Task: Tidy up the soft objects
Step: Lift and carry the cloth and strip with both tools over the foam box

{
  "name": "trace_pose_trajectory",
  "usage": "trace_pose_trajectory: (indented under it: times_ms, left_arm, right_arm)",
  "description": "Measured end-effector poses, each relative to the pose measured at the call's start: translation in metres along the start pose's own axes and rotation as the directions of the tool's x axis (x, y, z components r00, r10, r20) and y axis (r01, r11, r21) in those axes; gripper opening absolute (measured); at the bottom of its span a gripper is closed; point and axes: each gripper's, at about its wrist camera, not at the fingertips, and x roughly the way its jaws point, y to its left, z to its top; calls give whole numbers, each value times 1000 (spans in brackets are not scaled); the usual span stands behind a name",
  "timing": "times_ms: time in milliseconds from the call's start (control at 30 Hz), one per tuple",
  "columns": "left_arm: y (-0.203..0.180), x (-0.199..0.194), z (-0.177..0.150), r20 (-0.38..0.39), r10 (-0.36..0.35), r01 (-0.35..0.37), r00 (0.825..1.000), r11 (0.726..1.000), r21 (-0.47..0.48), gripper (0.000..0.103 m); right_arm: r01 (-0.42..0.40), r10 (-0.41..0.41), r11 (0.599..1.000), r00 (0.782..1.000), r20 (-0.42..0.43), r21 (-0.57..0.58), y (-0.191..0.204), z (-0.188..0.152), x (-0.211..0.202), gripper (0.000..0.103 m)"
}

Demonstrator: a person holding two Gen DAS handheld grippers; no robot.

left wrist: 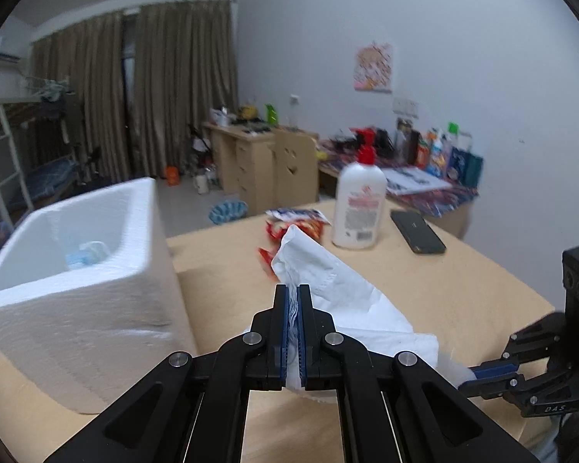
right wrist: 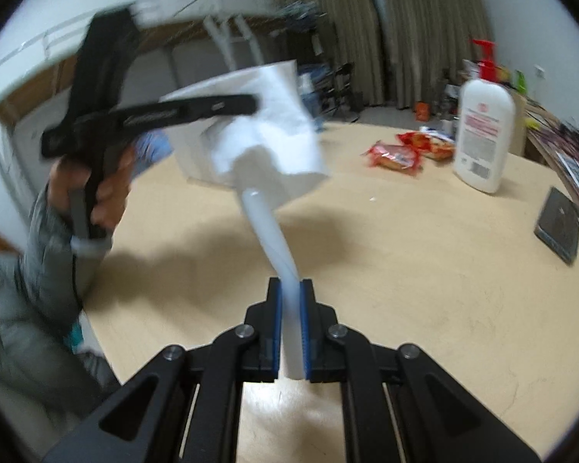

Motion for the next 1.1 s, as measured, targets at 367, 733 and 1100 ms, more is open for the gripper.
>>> trace_pose_trajectory:
  times_ms: [367,733,1100]
  left_arm:
    - [7,-45,-11,123,88,-87,989,996,-15,4]
    - [15,-86,-27,166,121,-118,979,993,-27,4]
    - [31,-145,-46,235,198,-192,952,980,-49,4]
  right_arm:
    - [86,-107,989,976,190,117,9,11,-7,11]
    - [152,-191,976,944,270,158,37,26,-5,11]
    - [126,-158,985,931,330,117,75,35,-9,11]
